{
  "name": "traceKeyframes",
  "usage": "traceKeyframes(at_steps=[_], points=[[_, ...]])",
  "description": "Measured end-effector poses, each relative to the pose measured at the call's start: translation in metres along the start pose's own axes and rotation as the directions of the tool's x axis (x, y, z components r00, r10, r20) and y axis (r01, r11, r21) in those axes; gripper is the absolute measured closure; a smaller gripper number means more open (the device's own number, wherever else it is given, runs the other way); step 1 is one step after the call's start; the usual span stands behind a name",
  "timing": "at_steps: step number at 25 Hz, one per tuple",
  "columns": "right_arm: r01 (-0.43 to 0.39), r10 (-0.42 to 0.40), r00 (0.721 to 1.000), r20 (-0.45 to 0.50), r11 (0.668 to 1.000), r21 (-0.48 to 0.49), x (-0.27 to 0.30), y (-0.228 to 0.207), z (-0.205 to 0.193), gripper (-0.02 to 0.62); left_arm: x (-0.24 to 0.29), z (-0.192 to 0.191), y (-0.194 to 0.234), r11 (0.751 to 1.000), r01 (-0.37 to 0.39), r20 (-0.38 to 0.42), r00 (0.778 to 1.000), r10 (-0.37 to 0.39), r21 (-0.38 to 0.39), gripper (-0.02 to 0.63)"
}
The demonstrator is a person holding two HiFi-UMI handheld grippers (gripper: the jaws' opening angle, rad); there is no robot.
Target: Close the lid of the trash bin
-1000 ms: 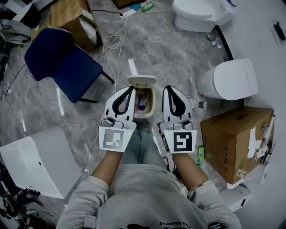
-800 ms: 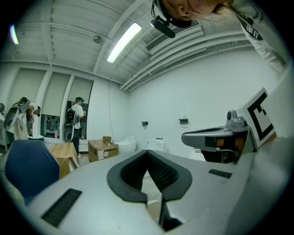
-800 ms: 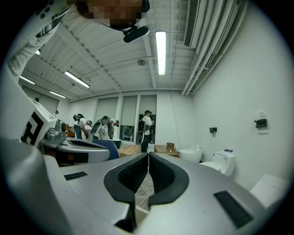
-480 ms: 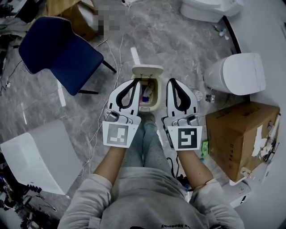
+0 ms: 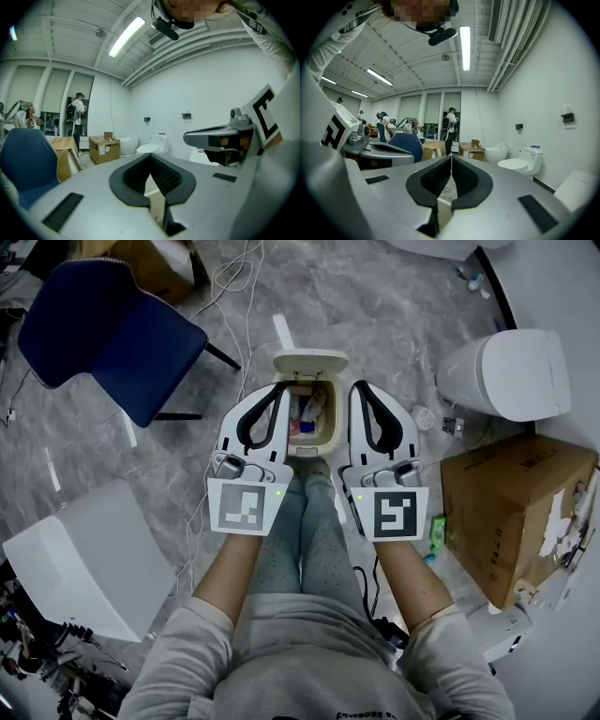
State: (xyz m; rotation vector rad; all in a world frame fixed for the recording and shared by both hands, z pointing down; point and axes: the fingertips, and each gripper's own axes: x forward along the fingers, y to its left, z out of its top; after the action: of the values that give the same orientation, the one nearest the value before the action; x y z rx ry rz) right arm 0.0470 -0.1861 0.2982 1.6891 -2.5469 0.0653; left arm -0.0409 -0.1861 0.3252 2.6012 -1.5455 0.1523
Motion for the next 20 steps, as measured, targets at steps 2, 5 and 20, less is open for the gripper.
traceKeyframes(at_steps=[2, 5, 20], points=[[0.000, 0.000, 1.000, -0.003, 1.000, 0.000, 0.003, -0.002, -0.009, 0.561, 0.006, -0.008, -0.001, 1.000, 0.000, 0.000, 1.000, 0.000, -0.002, 0.586], [0.000, 0.000, 1.000, -0.007, 1.000, -0.002, 0.005, -0.005, -0.022, 0.561, 0.013, -0.019, -0.003, 1.000, 0.001, 0.006, 1.000, -0.001, -0.003, 0.586], [-0.009, 0.009, 1.000, -0.028, 1.000, -0.008, 0.028, -0.006, -0.077, 0.561, 0.034, -0.072, 0.000, 0.999, -0.033, -0.008, 0.999, 0.033, -0.025, 0.586]])
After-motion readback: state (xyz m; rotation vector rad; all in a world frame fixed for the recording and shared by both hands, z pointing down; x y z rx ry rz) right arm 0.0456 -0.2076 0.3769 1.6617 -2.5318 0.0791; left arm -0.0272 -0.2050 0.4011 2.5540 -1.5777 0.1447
